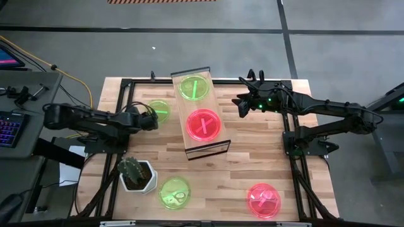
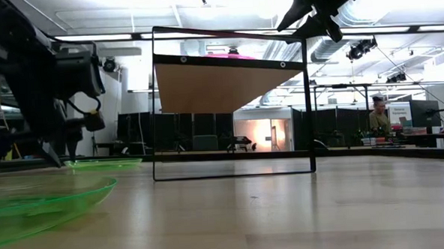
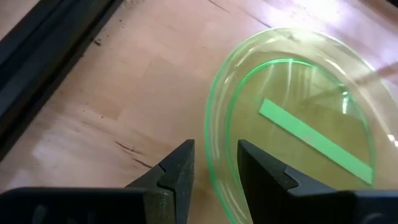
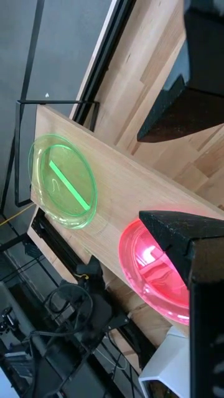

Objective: Place and stack plates onto a shelf
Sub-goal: Stack the top green plate on top of the green plate on the shelf

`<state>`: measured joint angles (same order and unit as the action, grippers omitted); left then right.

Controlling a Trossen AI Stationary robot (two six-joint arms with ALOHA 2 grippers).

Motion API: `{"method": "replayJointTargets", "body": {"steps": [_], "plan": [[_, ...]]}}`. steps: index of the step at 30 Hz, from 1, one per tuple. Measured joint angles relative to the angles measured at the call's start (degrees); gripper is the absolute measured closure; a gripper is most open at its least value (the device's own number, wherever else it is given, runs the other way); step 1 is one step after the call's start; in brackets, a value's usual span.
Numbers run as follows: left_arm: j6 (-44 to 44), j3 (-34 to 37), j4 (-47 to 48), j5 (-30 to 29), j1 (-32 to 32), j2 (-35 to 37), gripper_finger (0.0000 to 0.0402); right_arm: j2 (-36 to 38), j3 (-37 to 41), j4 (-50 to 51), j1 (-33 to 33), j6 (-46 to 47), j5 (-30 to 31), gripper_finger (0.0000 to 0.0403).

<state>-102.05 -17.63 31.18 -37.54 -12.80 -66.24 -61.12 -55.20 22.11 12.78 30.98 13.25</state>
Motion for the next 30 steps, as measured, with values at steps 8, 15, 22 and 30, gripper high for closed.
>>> {"method": "replayJointTargets", "body": {"steps": [8,15,22,30], "plan": [[-4.2,-0.2,-1.5,-1.6,0.0,-4.9,0.0292,0.0,0.0,0.0,0.0,0.0,0.0,0.0231],[-5.0,-0.2,-3.4,-3.1,0.0,-7.3,0.0303,0.0,0.0,0.0,0.0,0.0,0.0,0.0231],[-5.1,-0.2,-4.1,-3.2,0.0,-7.5,0.0374,0.0,0.0,0.0,0.0,0.0,0.0,0.0231],[-6.3,0.1,-2.2,-4.0,0.0,-4.0,0.0400,0.0,0.0,0.0,0.0,1.1,-0.1,0.0231]]}}
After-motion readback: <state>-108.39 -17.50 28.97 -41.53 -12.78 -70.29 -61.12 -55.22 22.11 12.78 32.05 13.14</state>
